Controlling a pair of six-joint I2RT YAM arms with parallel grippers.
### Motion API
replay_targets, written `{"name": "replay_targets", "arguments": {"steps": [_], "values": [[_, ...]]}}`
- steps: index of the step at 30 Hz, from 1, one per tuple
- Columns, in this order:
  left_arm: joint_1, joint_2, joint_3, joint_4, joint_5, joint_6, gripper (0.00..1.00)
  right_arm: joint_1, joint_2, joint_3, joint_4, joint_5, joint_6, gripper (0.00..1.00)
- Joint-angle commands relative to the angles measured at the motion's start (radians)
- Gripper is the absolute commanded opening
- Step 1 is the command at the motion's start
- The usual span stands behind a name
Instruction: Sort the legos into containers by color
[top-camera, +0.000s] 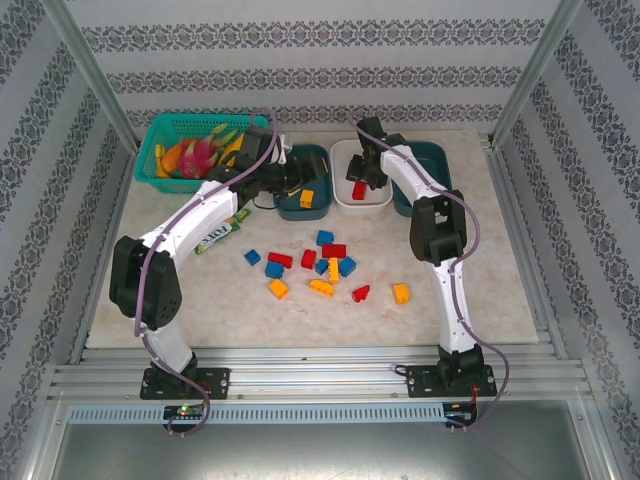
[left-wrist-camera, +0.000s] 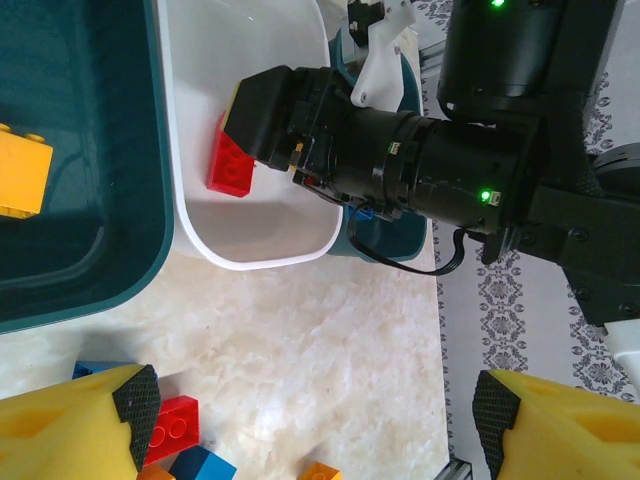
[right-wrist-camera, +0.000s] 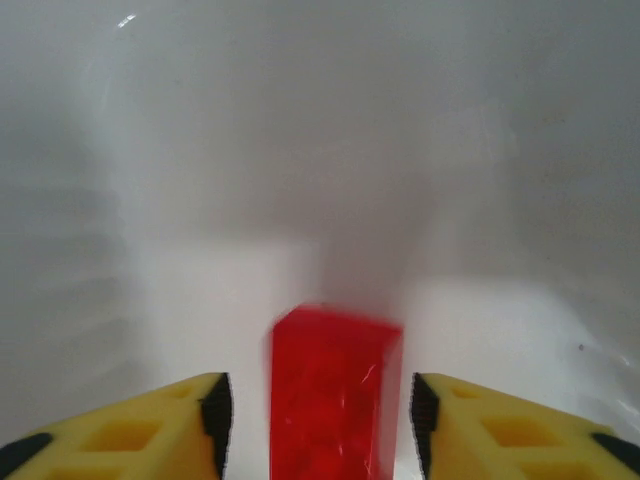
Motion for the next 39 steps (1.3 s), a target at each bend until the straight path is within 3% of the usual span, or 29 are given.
{"name": "replay_targets", "arguments": {"steps": [1,7,9,14,21,24,29,35,39], "values": [[0.006,-0.059,0.005,-0.014,-0.005,-0.018,0.84,-0.002,-0.061,0.043,-0.032,-0.025,-0.013,0.61],[0.019,-0.131,-0.015,-0.103,-0.078,-0.045,0.84,0.012,-0.291,-0.071,0.021,-0.013,-0.034,0.65],[0.028,-0.156,-0.023,-0.156,-0.108,-0.051,0.84,0.025,-0.435,-0.208,0.110,0.002,-0.044,0.64],[0.049,-0.239,-0.099,-0.235,-0.150,-0.070,0.84,0.077,-0.864,-0.753,0.512,0.002,-0.093,0.65],[0.058,-0.342,-0.222,-0.341,-0.194,-0.069,0.84,0.142,-1.266,-1.235,0.609,-0.025,-0.113,0.66],[0.058,-0.383,-0.289,-0.342,-0.189,-0.076,0.84,0.164,-1.417,-1.381,0.568,-0.030,-0.103,0.66],[0.056,-0.444,-0.396,-0.316,-0.128,-0.087,0.83,0.179,-1.580,-1.486,0.347,0.009,-0.040,0.65],[0.032,-0.475,-0.513,-0.237,0.038,-0.077,0.82,0.179,-1.628,-1.522,0.111,0.082,0.087,0.64],[-0.029,-0.444,-0.511,-0.224,0.080,-0.053,0.82,0.180,-1.611,-1.524,0.076,0.065,0.121,0.63]]}}
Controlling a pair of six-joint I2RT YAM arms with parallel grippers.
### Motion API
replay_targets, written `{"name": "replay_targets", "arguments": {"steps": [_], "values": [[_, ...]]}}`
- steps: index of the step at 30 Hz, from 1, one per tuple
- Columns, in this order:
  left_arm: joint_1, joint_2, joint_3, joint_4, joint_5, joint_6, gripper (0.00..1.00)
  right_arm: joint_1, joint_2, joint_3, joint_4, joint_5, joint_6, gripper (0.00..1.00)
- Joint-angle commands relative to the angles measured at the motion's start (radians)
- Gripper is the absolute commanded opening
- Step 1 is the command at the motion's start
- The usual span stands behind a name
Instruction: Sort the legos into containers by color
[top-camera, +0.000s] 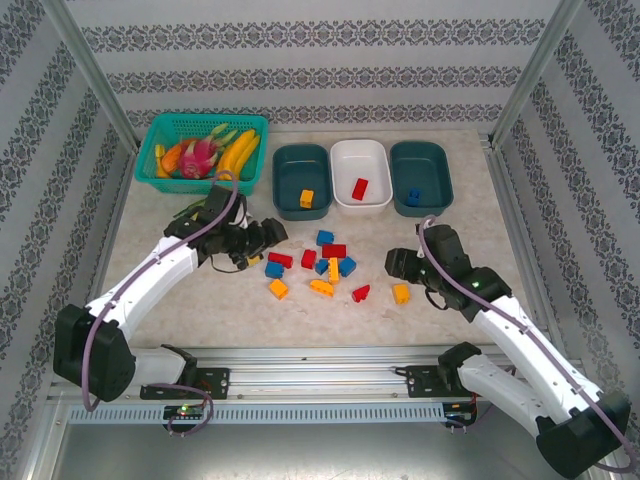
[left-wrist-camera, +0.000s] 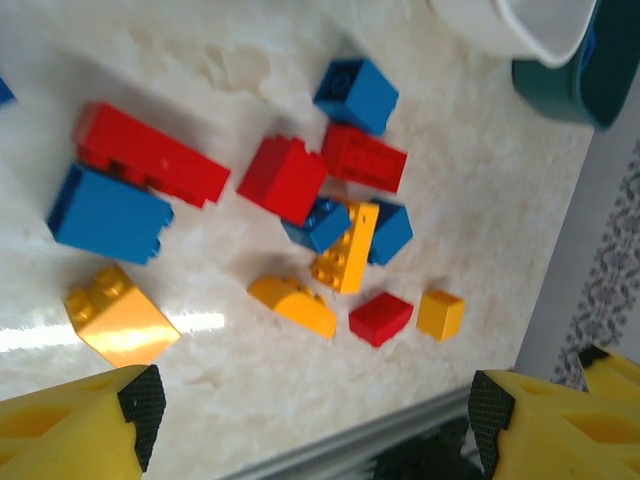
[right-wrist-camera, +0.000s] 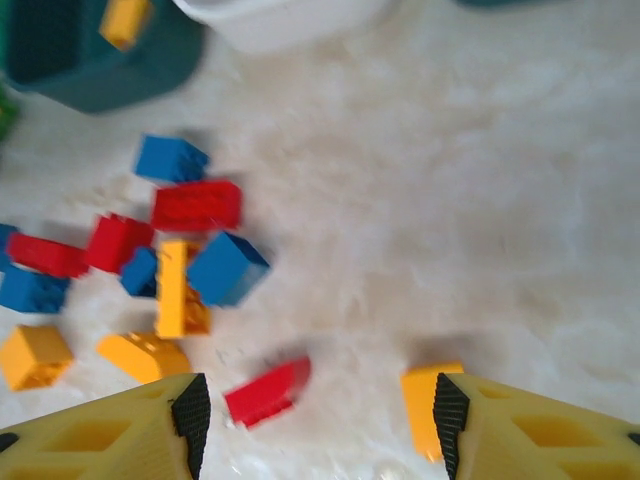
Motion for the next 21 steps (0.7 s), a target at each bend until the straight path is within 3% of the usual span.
{"name": "replay_targets", "arguments": {"steps": [1,6,9,12,16,21], "values": [[-0.063,0.032,0.024,0.043,0.073,0.024,0.81,0.010,0.001,-0.010,-0.086,0.021,0.061,0.63],[-0.132,0.086,0.077,-0.035,-0.035,0.023,0.74,0.014,0.009,0.008,-0.088,0.014,0.043,0.62],[-0.133,0.067,0.053,-0.148,-0.160,-0.039,0.69,0.018,0.009,0.016,-0.083,-0.006,0.033,0.62],[-0.135,0.048,-0.006,-0.194,-0.217,-0.142,0.65,0.030,0.002,0.028,-0.048,-0.072,0.011,0.62],[-0.149,0.069,-0.074,-0.136,-0.228,-0.281,0.67,0.068,-0.045,-0.025,0.133,-0.288,-0.044,0.65],[-0.150,0.142,-0.069,-0.105,-0.273,-0.377,0.71,0.096,-0.133,-0.150,0.366,-0.391,-0.021,0.70]]}}
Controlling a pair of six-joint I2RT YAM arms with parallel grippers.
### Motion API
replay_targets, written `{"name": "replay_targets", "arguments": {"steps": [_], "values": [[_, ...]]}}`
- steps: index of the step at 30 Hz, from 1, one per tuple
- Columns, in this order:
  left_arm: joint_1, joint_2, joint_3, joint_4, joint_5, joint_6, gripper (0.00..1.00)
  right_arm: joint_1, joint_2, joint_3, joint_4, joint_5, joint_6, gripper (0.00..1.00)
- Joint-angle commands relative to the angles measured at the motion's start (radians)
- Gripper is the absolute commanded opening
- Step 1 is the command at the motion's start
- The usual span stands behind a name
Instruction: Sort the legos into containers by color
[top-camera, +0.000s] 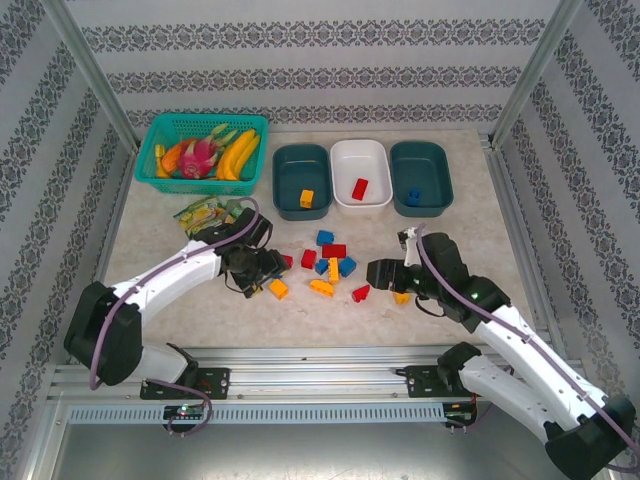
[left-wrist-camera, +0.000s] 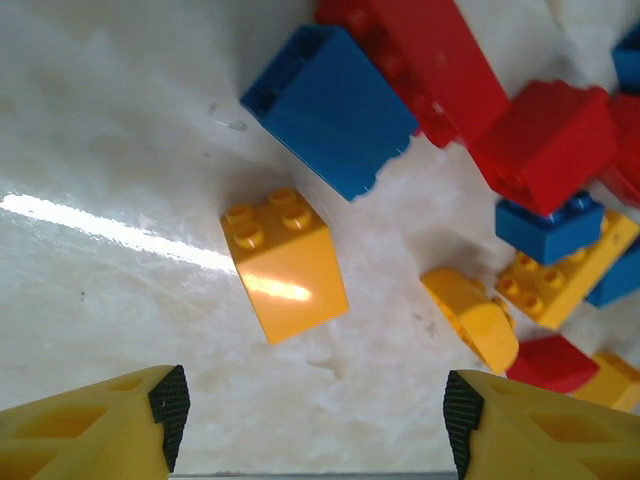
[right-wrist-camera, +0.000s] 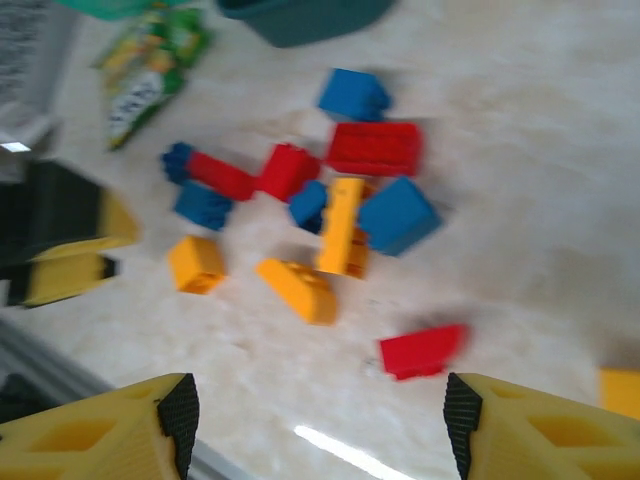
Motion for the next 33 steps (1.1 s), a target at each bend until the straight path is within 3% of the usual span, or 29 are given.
{"name": "replay_targets", "arguments": {"steps": [1,11,15,19,23,25,29,33], "values": [[-0.015,0.048,0.001,0.016,-0.055,-0.124,0.71,0.015,-0.051,-0.076,0.189,-0.105,-0.004,0.71],[-0.040,0.203,0.017,0.086,-0.048,-0.167,0.64,0.016,-0.016,-0.076,0.200,-0.097,-0.002,0.71],[-0.050,0.226,0.024,0.065,-0.050,-0.169,0.47,0.016,0.006,-0.064,0.198,-0.081,-0.015,0.71],[-0.058,0.252,0.029,0.060,-0.045,-0.159,0.44,0.016,0.028,-0.057,0.206,-0.072,-0.013,0.71],[-0.060,0.219,0.050,0.017,-0.073,-0.143,0.27,0.016,0.041,-0.046,0.209,-0.066,-0.014,0.71],[-0.067,0.168,0.092,-0.053,-0.116,-0.119,0.21,0.017,0.039,-0.028,0.208,-0.060,-0.020,0.71],[-0.065,0.080,0.239,-0.192,-0.197,-0.024,0.20,0.016,0.038,0.022,0.226,-0.010,-0.027,0.70],[-0.021,0.161,0.424,-0.240,-0.229,0.100,0.19,0.016,0.094,0.076,0.301,0.040,-0.016,0.71]]}}
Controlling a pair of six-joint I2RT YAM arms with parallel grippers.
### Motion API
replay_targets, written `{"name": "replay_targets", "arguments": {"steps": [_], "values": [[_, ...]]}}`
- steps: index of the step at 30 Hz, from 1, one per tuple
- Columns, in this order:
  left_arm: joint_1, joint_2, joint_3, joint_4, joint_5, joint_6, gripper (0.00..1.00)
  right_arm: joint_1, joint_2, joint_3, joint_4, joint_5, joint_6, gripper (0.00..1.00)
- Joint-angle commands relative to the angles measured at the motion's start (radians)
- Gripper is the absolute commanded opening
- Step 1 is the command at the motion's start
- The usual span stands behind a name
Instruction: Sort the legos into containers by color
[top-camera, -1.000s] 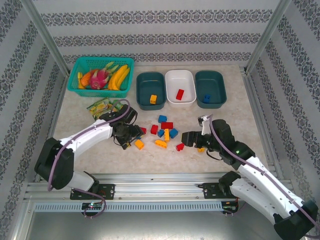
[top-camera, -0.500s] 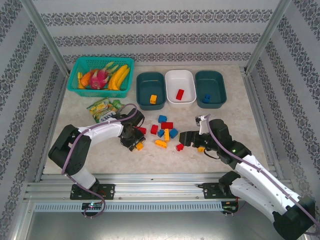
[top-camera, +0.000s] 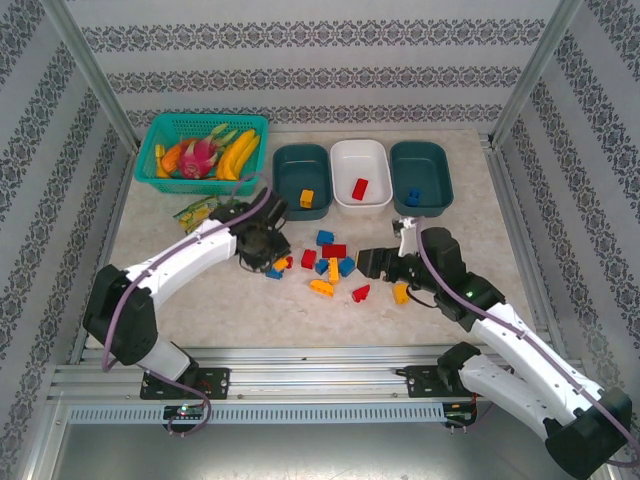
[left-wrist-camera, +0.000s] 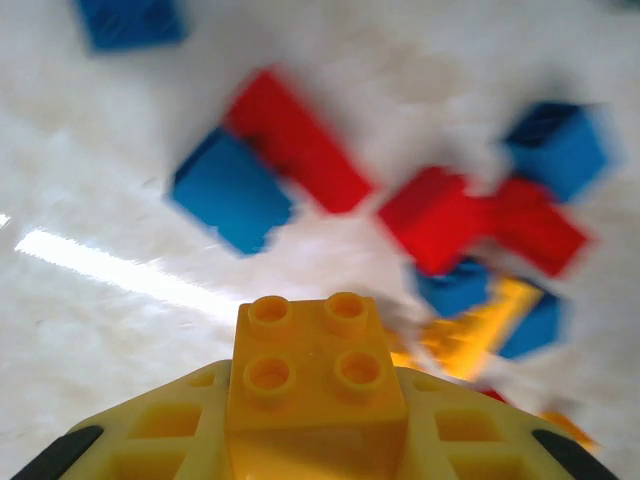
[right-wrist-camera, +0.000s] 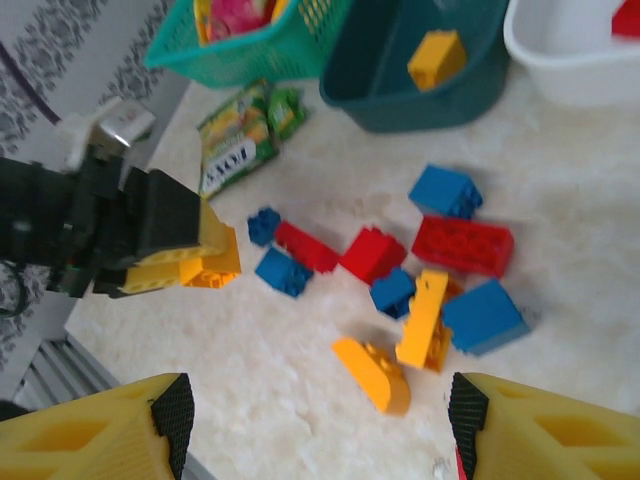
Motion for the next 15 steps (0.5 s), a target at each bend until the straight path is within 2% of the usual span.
{"name": "replay_targets", "arguments": {"steps": [1,6,12,15], "values": [[0.039,0.077,0.150,-0.106,-0.073,0.153,0.18,0.013,0.053,0.068,0.095,0.065,-0.006,0.70],[0.123,0.342,0.457,-0.110,-0.061,0.285,0.17,0.012,0.178,0.167,0.135,0.108,-0.002,0.70],[0.165,0.697,0.929,-0.242,-0.111,0.421,0.18,0.013,0.282,0.240,0.124,0.149,-0.014,0.70],[0.187,0.819,1.060,-0.275,-0.115,0.435,0.18,0.011,0.313,0.246,0.117,0.166,-0.009,0.70]]}}
